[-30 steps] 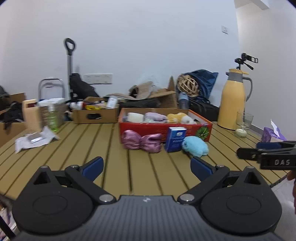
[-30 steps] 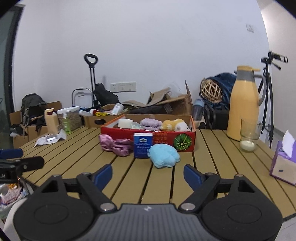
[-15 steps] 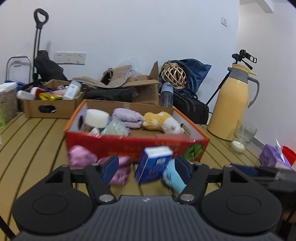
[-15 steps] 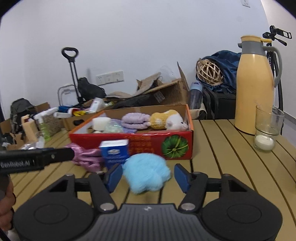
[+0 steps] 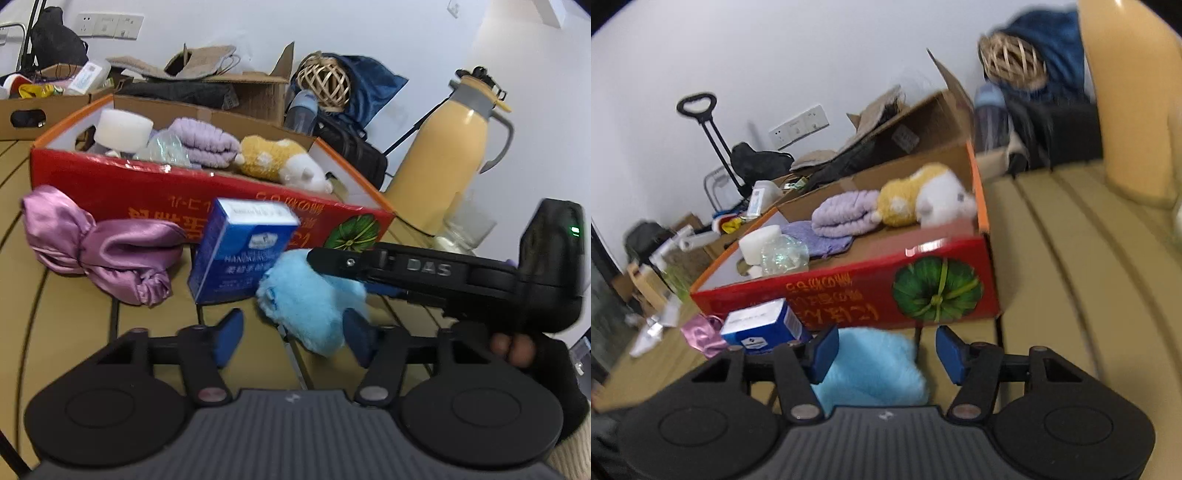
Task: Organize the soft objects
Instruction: 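Close the right gripper on the light blue fluffy ball, then carry the blue ball into the cardboard box and open the right gripper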
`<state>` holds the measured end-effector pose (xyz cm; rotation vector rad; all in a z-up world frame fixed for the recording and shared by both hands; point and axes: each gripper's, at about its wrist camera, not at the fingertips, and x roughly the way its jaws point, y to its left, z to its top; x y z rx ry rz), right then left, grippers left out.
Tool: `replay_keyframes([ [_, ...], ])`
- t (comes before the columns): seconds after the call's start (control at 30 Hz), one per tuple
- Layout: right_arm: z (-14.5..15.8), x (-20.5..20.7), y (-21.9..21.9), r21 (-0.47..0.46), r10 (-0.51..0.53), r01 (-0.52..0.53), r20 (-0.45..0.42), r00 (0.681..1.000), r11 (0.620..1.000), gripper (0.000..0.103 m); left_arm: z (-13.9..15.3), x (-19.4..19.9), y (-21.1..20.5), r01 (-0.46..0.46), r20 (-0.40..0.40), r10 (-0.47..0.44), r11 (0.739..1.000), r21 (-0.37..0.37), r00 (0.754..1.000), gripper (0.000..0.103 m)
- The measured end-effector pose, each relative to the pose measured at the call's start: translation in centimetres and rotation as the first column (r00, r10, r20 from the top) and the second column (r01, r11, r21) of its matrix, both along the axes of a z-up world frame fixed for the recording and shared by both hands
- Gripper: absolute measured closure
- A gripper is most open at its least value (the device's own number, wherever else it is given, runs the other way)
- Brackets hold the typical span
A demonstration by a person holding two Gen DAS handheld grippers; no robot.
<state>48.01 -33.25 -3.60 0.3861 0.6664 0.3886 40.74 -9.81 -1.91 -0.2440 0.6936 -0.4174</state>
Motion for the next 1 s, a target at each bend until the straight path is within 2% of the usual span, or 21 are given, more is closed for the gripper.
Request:
replay_keyframes([
  [0.1,-0.6,-0.1,-0.3,0.078,0.028,-0.025,-0.030,0.999,0.997,0.052,-0.6,0.9,0.7,0.039,-0.074,-0.050,0.990,-0.138,0.996,0.065],
  [0.13,-0.9,-0.2,-0.5,0.108,0.039,-0.034,-0.044,0.998,0.994,0.055,-0.9,1.1,1.0,0.033,-0.099,-0.049,0.986,-0.163,0.994,0.071],
  [0.2,-1.1,-0.8,-0.7,0.156,0.038,-0.028,-0.064,0.997,0.987,0.061,-1.0,0.8,1.2,0.025,-0.098,-0.040,0.990,-0.142,0.994,0.078],
  [0.23,-1.1,-1.3,-0.8,0.172,0.046,-0.033,-0.070,0.996,0.985,0.066,-1.0,0.3,1.5,0.030,-0.099,-0.045,0.989,-0.146,0.994,0.085],
  [0.27,-0.9,-1.9,-0.7,0.179,0.043,-0.030,-0.072,0.996,0.983,0.069,-0.9,-0.3,1.6,0.034,-0.098,-0.049,0.988,-0.152,0.994,0.087],
  [0.3,-0.6,-2.9,-0.6,0.172,0.035,-0.023,-0.067,0.997,0.985,0.074,-0.7,-1.0,1.8,0.042,-0.095,-0.058,0.986,-0.160,0.994,0.087],
  [0.43,0.4,-8.5,0.8,0.085,-0.002,0.002,-0.006,1.000,0.996,0.077,-0.9,-5.4,2.5,0.046,-0.103,-0.071,0.972,-0.231,0.992,0.087],
  [0.53,0.8,-12.8,0.6,0.132,-0.049,0.046,0.019,0.999,0.990,0.079,-0.8,-8.8,3.2,0.021,-0.076,-0.040,0.970,-0.244,0.996,0.084],
  [0.6,1.2,-14.9,0.2,0.153,-0.067,0.062,0.025,0.997,0.986,0.079,-0.5,-10.5,3.7,0.022,-0.060,-0.038,0.970,-0.243,0.997,0.075],
  [0.67,1.8,-16.5,-0.3,0.174,-0.054,0.048,0.028,0.998,0.984,0.079,0.0,-11.8,4.0,0.033,-0.036,-0.044,0.968,-0.250,0.998,0.056],
  [0.7,2.0,-17.1,-0.3,0.191,-0.045,0.038,0.032,0.998,0.981,0.079,0.3,-12.1,4.0,0.025,-0.034,-0.035,0.967,-0.255,0.999,0.054],
  [0.8,2.6,-18.3,-0.8,0.235,-0.041,0.029,0.048,0.998,0.972,0.078,1.2,-12.9,4.3,0.030,-0.009,-0.034,0.950,-0.312,0.999,0.054],
  [0.83,2.7,-18.4,-1.0,0.274,-0.036,0.023,0.040,0.999,0.961,0.078,1.6,-13.1,4.4,0.035,0.003,-0.036,0.942,-0.335,0.999,0.056],
  [0.9,2.6,-18.8,-1.2,0.342,-0.029,0.017,0.030,0.999,0.940,0.079,2.2,-13.5,4.6,0.045,0.020,-0.041,0.932,-0.360,0.999,0.059],
  [0.93,2.7,-18.9,-1.3,0.361,-0.030,0.017,0.030,0.999,0.933,0.079,2.4,-13.8,4.7,0.055,0.030,-0.047,0.927,-0.372,0.998,0.064],
  [1.0,3.0,-19.0,-1.3,0.385,-0.021,0.007,0.031,0.999,0.923,0.079,2.9,-14.1,4.9,0.048,0.040,-0.035,0.924,-0.380,0.999,0.067],
])
